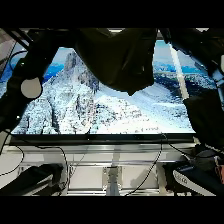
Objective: Fold the clothes and pants, and hang the long-sleeved shirts on hangers.
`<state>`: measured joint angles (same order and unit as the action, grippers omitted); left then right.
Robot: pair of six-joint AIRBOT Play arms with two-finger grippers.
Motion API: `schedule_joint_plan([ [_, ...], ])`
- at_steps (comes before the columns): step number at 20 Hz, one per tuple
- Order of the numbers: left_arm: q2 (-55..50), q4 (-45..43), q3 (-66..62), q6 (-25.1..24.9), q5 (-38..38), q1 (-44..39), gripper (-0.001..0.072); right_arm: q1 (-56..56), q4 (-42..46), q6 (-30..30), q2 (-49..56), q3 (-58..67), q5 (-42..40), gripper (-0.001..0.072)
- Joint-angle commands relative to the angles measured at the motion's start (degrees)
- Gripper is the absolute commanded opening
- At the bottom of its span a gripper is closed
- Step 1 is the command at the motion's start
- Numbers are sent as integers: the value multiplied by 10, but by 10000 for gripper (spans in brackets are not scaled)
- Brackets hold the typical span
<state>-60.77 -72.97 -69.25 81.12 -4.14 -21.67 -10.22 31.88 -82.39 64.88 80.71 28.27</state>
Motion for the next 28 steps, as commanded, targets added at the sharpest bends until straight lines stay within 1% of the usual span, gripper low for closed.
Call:
schedule_joint_plan([
  [1, -36, 2, -13, 26, -1, 9, 21, -23, -9, 0, 43, 2, -96, 27],
  [2, -51, 2, -28, 36, 0, 13, 20, -23, -30, 0, 60, 4, -124, 27],
  [3, -69, 2, -54, 36, 13, 18, 20, -23, -45, 0, 81, 16, -144, 27],
  [5, -114, 1, -131, 35, 63, 25, 20, -23, -53, 0, 132, 63, -159, 26],
  [8, -195, -1, -264, 33, 129, 45, 20, -23, -52, 0, 230, 178, -159, 26],
  [10, -238, -1, -329, 30, 160, 57, 20, -20, -54, -1, 288, 247, -157, 26],
  [12, -270, 0, -373, -3, 207, 71, 20, -12, -94, -1, 338, 307, -121, 26],
  [14, -287, 2, -390, -12, 262, 86, 20, 5, -130, -1, 375, 351, -53, 26],
  [16, -293, 2, -390, -12, 313, 98, 21, 28, -129, -1, 388, 362, 9, 27],
  [17, -295, 2, -390, -23, 352, 103, 21, 42, -120, -1, 388, 361, 45, 28],
  [19, -297, 2, -390, -63, 449, 105, 21, 76, -83, -6, 388, 361, 144, 28],
  [21, -301, 2, -383, -82, 549, 104, 20, 108, -27, -38, 388, 361, 277, 28],
  [22, -301, 2, -368, -81, 579, 103, 19, 121, 14, -56, 388, 359, 352, 28],
  [23, -301, 5, -348, -75, 603, 101, 21, 129, 47, -68, 386, 352, 422, 28],
  [25, -301, 6, -298, -75, 636, 90, 20, 131, 111, -70, 380, 326, 554, 28],
  [26, -297, 6, -267, -75, 644, 83, 20, 128, 139, -69, 372, 308, 599, 27],
  [28, -277, 1, -188, -75, 640, 66, 20, 124, 174, -65, 342, 261, 618, 28],
])
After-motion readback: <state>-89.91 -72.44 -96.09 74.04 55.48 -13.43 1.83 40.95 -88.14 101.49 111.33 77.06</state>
